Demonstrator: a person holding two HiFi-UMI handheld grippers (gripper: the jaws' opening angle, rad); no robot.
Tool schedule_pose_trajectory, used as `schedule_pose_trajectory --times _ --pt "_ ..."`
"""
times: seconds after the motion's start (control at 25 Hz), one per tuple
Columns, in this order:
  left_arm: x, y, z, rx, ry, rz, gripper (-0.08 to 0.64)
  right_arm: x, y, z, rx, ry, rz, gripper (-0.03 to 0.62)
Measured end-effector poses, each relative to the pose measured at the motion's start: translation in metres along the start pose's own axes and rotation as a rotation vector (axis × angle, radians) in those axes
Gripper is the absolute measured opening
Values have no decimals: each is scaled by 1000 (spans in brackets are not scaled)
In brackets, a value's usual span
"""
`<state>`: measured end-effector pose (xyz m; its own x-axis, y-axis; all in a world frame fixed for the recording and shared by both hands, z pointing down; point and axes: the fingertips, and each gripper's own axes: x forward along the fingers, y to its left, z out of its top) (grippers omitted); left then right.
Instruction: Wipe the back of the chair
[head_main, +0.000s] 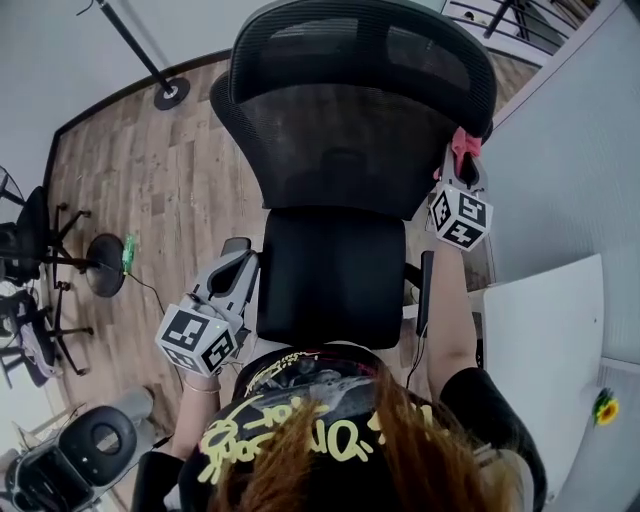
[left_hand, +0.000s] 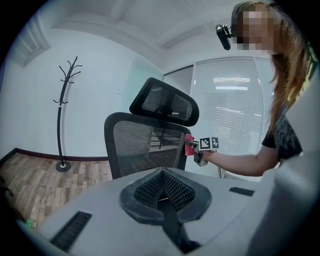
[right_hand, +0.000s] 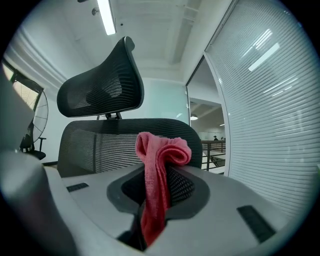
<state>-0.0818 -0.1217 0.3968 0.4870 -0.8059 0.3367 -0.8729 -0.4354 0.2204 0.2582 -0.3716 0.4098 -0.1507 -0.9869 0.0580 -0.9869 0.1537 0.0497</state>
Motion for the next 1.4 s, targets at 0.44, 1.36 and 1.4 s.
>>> schedule_pose_trajectory --times 0.44,1.36,1.4 --pt "-10 26 0 -12 5 -44 -11 12 53 6 5 18 12 72" --pt "-12 74 -4 -21 20 -102 -11 35 164 9 67 12 83 72" --pt "-11 76 -3 -20 21 -106 -11 36 170 9 68 11 90 72"
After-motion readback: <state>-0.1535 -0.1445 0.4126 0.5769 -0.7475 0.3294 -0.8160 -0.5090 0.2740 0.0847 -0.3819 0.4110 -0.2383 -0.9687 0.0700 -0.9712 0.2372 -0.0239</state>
